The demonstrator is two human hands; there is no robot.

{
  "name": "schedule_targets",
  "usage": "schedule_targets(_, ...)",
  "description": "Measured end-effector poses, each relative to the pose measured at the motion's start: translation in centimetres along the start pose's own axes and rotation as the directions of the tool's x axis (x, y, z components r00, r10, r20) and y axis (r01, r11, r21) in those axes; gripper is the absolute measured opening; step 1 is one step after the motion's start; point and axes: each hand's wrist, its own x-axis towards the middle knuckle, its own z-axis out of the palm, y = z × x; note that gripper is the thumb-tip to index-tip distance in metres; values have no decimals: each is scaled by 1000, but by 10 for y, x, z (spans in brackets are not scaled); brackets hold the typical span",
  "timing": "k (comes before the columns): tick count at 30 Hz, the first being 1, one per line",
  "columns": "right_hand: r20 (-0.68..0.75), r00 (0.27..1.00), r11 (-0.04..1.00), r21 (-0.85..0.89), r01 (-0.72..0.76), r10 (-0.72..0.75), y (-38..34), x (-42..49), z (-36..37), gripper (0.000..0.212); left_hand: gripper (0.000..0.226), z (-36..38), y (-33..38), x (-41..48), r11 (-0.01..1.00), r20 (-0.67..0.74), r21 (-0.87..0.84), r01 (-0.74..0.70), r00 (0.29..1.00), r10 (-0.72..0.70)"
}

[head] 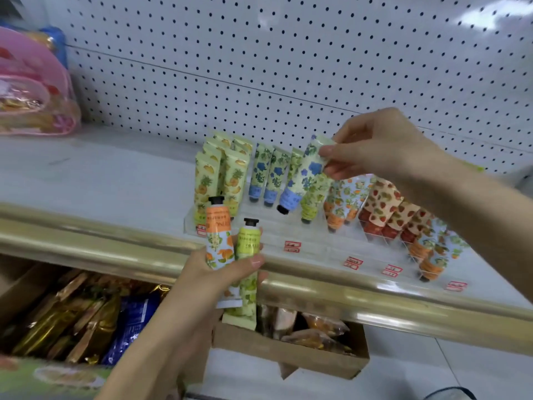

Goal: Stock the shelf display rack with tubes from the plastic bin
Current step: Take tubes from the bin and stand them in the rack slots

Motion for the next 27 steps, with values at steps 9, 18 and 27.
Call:
schedule_targets(9, -141, 936, 906, -331, 262, -322, 16, 29, 66, 16, 55, -29, -2, 6, 967, 39, -249, -63, 996, 75)
schedule_targets(18, -93, 972, 931, -320, 178, -218, 23, 40, 87, 15, 82, -42, 1, 8, 916, 48, -386, -109, 989, 138)
schedule_targets(27, -76, 981, 913, -386, 135, -178, 17, 45, 90, 17, 50, -48, -4, 7, 931, 67, -357, -81, 991, 112)
